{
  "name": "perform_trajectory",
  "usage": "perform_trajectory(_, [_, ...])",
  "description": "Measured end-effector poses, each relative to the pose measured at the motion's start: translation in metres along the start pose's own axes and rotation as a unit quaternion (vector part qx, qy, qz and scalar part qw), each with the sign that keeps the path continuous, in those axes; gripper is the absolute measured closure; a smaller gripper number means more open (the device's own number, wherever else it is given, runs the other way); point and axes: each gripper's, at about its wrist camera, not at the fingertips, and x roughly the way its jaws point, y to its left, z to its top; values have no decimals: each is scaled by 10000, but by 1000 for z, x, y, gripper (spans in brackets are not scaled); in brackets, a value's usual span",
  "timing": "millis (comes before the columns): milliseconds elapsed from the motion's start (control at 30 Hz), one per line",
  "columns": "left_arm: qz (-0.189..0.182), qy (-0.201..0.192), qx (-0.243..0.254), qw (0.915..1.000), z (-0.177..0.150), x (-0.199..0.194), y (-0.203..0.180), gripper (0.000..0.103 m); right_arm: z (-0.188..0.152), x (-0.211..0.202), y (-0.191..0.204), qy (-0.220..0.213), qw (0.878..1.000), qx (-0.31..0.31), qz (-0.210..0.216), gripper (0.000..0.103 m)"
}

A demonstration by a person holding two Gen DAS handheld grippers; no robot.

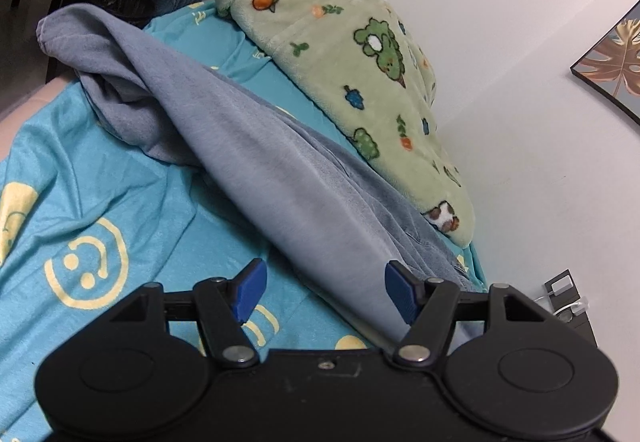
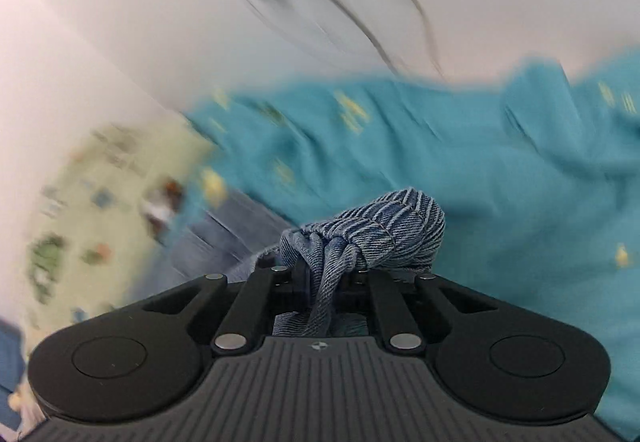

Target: Fold clothes

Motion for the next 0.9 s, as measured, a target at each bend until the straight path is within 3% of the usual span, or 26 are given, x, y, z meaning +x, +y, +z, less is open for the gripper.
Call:
perform_trajectory(200, [38,-39,19,10000,2,-4,0,41,-7,-3,2,226,9996,-164,-76,86])
perform_trajectory(267, [51,-52,25,10000,3,-5,-1,41,-11,-7,2,390,9992,-102,-83,63])
perform_trajectory(333, [64,-66,31,10000,3,-6,-1,41,-19,-13,-1,589,9982,79,70,49])
perform_trajectory(467, [73,-121,-71,9999,11,-16,2,41,-43,-31,-3,1069,9924,481,379,47])
perform_trajectory(567, [33,-190,-311,9993,30,-32,7,41,-64,-48,-4,1157,9890,794,457,47])
perform_trajectory(667, [96,-314,-547,9980,58,-49,15,41,-79,-62,-5,828,9926,879,129,45])
perform_trajectory(900, [535,-492,-814,9940,126,-63,69,41,-68,-46,-15,492,9895,1349,-148,45])
